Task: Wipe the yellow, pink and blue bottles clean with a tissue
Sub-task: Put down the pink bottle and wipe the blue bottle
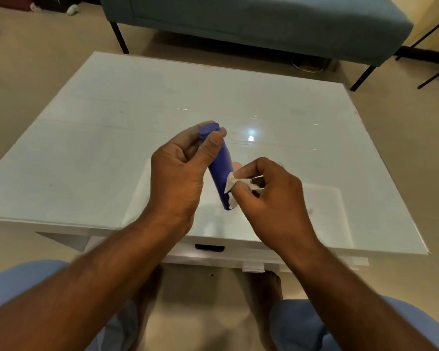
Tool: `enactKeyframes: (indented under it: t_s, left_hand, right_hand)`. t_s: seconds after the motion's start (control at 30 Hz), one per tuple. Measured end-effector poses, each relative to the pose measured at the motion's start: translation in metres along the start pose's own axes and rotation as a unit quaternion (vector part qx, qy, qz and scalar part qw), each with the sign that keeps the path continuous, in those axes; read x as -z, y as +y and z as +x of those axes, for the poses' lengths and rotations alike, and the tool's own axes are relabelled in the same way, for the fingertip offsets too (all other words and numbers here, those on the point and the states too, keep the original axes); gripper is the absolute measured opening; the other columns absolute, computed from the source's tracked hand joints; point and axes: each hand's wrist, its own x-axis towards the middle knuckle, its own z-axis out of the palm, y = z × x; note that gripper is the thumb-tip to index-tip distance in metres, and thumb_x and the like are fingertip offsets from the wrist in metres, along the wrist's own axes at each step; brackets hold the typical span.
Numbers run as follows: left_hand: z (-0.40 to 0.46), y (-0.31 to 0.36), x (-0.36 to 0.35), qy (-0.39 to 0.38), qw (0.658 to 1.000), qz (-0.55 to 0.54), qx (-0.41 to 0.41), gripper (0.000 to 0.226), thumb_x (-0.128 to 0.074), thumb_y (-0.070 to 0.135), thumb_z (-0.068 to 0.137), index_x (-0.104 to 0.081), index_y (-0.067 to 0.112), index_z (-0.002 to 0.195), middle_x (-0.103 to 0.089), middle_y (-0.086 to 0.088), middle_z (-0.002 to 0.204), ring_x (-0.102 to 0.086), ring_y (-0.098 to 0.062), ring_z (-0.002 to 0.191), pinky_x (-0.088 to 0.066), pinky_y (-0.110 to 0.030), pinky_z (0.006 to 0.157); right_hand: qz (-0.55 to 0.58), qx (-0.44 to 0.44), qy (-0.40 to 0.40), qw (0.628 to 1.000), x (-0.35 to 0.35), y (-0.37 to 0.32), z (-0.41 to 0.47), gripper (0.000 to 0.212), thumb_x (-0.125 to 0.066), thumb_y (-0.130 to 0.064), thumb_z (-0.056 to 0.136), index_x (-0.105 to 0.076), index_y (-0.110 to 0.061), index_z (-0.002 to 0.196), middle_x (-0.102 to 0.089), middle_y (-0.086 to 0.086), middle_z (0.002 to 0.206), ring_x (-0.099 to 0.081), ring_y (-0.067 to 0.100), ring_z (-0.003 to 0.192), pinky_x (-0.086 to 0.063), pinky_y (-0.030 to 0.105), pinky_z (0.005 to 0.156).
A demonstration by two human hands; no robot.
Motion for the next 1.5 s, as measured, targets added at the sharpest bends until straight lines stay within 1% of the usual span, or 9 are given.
enactKeyframes:
  t_s: [0.13, 0.3, 0.43, 0.6, 0.77, 0.87, 1.03, 1.2, 1.5]
  left_hand:
    - [-0.009, -0.004, -0.006, -0.007, 1.0, -0.008, -0.001, 0.041, -0.06, 0.04, 0.085, -0.066, 0.023, 0.121, -0.077, 0.016, 0.106, -0.072, -0.001, 0.101, -0.053, -0.012, 0.081]
    - [0.001, 0.0, 0.003, 0.028, 0.999, -0.013, -0.013, 0.034, -0.058, 0.035, 0.092, -0.062, 0.028, 0.126, -0.075, 0.015, 0.115, -0.069, -0.007, 0.11, -0.056, -0.031, 0.097]
    - [-0.006, -0.002, -0.001, 0.005, 1.0, -0.021, -0.011, 0.037, -0.056, 0.038, 0.09, -0.064, 0.025, 0.123, -0.076, 0.011, 0.114, -0.071, -0.008, 0.107, -0.057, -0.031, 0.094]
    - [0.006, 0.002, 0.006, 0.009, 0.999, -0.035, 0.005, 0.035, -0.056, 0.041, 0.087, -0.062, 0.03, 0.12, -0.075, 0.011, 0.116, -0.07, -0.015, 0.111, -0.058, -0.034, 0.094]
    - [-0.003, -0.004, 0.001, -0.081, 0.994, -0.019, 0.068, 0.041, -0.052, 0.046, 0.087, -0.067, 0.026, 0.119, -0.076, 0.005, 0.113, -0.072, -0.017, 0.107, -0.056, -0.042, 0.099]
    - [0.0, -0.001, 0.0, -0.072, 0.994, -0.043, 0.07, 0.032, -0.049, 0.042, 0.094, -0.068, 0.027, 0.116, -0.077, 0.003, 0.114, -0.072, -0.018, 0.107, -0.056, -0.043, 0.098]
    - [0.015, 0.006, 0.015, -0.039, 0.991, -0.094, 0.087, 0.025, -0.046, 0.038, 0.101, -0.065, 0.028, 0.114, -0.076, 0.006, 0.115, -0.072, -0.016, 0.108, -0.056, -0.042, 0.098]
    - [0.007, 0.0, 0.007, -0.124, 0.99, -0.012, 0.072, 0.046, -0.05, 0.047, 0.087, -0.065, 0.025, 0.124, -0.075, 0.004, 0.118, -0.071, -0.015, 0.109, -0.056, -0.035, 0.097]
    - [0.022, 0.002, 0.018, -0.016, 0.98, -0.151, 0.131, 0.029, -0.044, 0.037, 0.102, -0.061, 0.024, 0.122, -0.075, 0.001, 0.119, -0.072, -0.019, 0.11, -0.056, -0.039, 0.097]
  right_hand:
    - [0.05, 0.11, 0.074, 0.99, 0.001, -0.012, -0.001, 0.013, -0.068, -0.029, 0.089, -0.067, -0.017, 0.095, -0.067, -0.009, 0.092, -0.066, 0.01, 0.087, -0.053, 0.014, 0.071]
    - [-0.019, -0.024, -0.004, 1.0, 0.002, 0.003, 0.002, 0.011, -0.075, -0.025, 0.091, -0.066, -0.026, 0.096, -0.068, -0.013, 0.093, -0.066, 0.001, 0.084, -0.048, 0.009, 0.065]
    - [0.045, 0.132, 0.053, 0.989, 0.002, -0.013, -0.004, 0.011, -0.076, -0.017, 0.089, -0.068, -0.016, 0.097, -0.067, -0.009, 0.094, -0.067, 0.008, 0.091, -0.053, 0.011, 0.073]
    - [-0.028, -0.007, -0.012, 1.0, 0.005, 0.003, 0.003, 0.012, -0.078, -0.024, 0.089, -0.068, -0.029, 0.094, -0.064, -0.019, 0.09, -0.065, 0.0, 0.082, -0.047, 0.007, 0.065]
    - [0.048, 0.15, 0.059, 0.986, 0.009, -0.006, 0.002, 0.017, -0.075, -0.008, 0.091, -0.073, -0.013, 0.107, -0.071, -0.006, 0.104, -0.069, 0.011, 0.098, -0.056, 0.015, 0.08]
    - [0.063, 0.137, 0.082, 0.985, 0.01, -0.002, 0.004, 0.019, -0.075, -0.005, 0.091, -0.074, -0.011, 0.109, -0.072, -0.003, 0.106, -0.069, 0.012, 0.099, -0.056, 0.015, 0.081]
    - [0.007, 0.175, -0.029, 0.984, 0.003, 0.002, -0.003, 0.019, -0.079, -0.007, 0.087, -0.076, -0.015, 0.105, -0.069, -0.006, 0.108, -0.066, 0.007, 0.103, -0.055, 0.014, 0.08]
    - [0.011, 0.186, 0.054, 0.981, 0.0, -0.002, 0.002, 0.021, -0.076, -0.006, 0.091, -0.077, -0.015, 0.11, -0.066, -0.005, 0.109, -0.064, 0.004, 0.102, -0.053, 0.013, 0.084]
    - [0.008, 0.15, -0.007, 0.989, -0.003, 0.002, -0.001, 0.026, -0.08, -0.008, 0.088, -0.079, -0.025, 0.108, -0.067, -0.007, 0.104, -0.066, 0.008, 0.101, -0.058, 0.019, 0.076]
